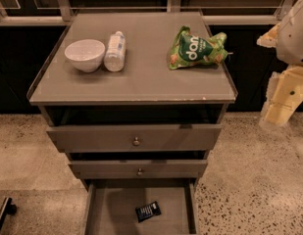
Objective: Pick rxbar blueberry from bottom drawer and place on counter
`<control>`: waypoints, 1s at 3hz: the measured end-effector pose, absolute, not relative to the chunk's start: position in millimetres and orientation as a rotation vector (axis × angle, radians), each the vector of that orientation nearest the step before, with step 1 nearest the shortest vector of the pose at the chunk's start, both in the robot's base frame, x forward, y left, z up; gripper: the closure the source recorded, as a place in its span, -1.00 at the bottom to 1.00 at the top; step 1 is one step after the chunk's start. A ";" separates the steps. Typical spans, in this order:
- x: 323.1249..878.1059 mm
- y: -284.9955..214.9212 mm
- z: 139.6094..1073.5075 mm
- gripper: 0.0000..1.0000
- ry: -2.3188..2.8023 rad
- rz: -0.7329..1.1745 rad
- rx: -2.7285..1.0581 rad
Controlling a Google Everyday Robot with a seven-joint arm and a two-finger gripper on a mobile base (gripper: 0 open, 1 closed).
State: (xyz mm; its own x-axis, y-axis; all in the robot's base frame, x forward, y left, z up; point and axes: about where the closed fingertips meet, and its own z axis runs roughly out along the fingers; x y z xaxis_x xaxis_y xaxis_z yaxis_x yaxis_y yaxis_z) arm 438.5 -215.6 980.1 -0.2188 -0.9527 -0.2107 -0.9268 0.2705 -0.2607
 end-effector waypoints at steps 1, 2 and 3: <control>438.5 -215.6 980.1 -1.00 2.221 -0.112 -1.717; 434.3 -215.6 974.4 -1.00 2.192 -0.106 -1.696; 410.5 -209.6 950.7 -1.00 2.100 -0.051 -1.681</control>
Offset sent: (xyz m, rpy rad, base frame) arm -0.0112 -0.0017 -0.0203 0.0666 -0.0528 0.0070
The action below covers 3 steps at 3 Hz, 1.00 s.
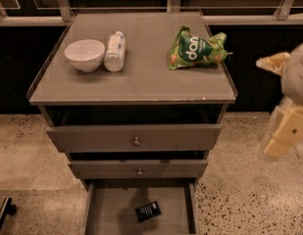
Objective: Pick rxbar blueberry from bottom drawer and place on counter
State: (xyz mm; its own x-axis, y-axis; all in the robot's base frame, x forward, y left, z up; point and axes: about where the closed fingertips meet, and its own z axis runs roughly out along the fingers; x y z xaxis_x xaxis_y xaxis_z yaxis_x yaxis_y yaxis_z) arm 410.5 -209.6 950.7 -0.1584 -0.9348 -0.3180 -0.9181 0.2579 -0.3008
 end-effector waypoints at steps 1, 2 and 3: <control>385.3 -206.7 892.4 -1.00 2.077 0.093 -1.553; 370.7 -207.2 806.6 -1.00 2.157 0.228 -1.377; 363.4 -211.4 770.6 -1.00 2.198 0.223 -1.336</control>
Offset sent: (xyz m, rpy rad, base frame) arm -0.0212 -0.0345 -0.3586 0.3933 0.0099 -0.5530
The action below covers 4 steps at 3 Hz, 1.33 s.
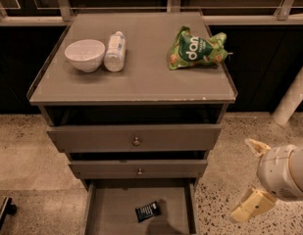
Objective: Pick rxbar blueberry from bottom drawer and place on counter
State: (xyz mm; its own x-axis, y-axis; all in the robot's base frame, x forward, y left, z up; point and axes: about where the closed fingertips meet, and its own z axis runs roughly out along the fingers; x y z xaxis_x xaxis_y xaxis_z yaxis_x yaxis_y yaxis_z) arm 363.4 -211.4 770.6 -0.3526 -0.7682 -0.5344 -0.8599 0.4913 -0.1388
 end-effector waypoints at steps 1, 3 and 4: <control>363.4 -211.3 770.9 -1.00 2.198 0.222 -1.337; 309.4 -167.1 642.4 -1.00 2.243 0.604 -1.132; 301.3 -133.3 577.3 -1.00 2.222 0.781 -1.084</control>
Offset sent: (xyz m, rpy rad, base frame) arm -0.0785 0.0294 -0.1491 0.3387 0.2482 -0.1487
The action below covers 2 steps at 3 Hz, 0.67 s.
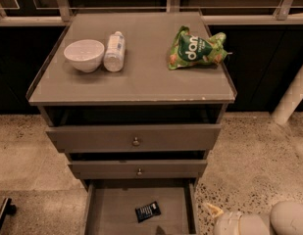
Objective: Pick rxbar blueberry from bottom drawer and place on counter
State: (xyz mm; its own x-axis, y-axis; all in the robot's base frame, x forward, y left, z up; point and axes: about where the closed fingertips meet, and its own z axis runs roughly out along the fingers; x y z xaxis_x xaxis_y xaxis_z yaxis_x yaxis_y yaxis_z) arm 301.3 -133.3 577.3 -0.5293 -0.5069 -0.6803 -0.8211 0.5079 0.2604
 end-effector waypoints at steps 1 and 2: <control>296.6 -127.0 558.6 -1.00 2.226 0.851 -1.053; 296.8 -128.1 537.6 -1.00 2.220 0.864 -1.021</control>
Offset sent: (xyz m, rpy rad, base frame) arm -0.0032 0.0009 -0.0753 0.0984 0.0345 -0.0589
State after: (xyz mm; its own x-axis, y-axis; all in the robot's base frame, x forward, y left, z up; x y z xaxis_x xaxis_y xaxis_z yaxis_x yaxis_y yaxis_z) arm 296.8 -128.1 537.6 -0.5647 -0.4510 -0.6911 -0.7995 0.5066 0.3227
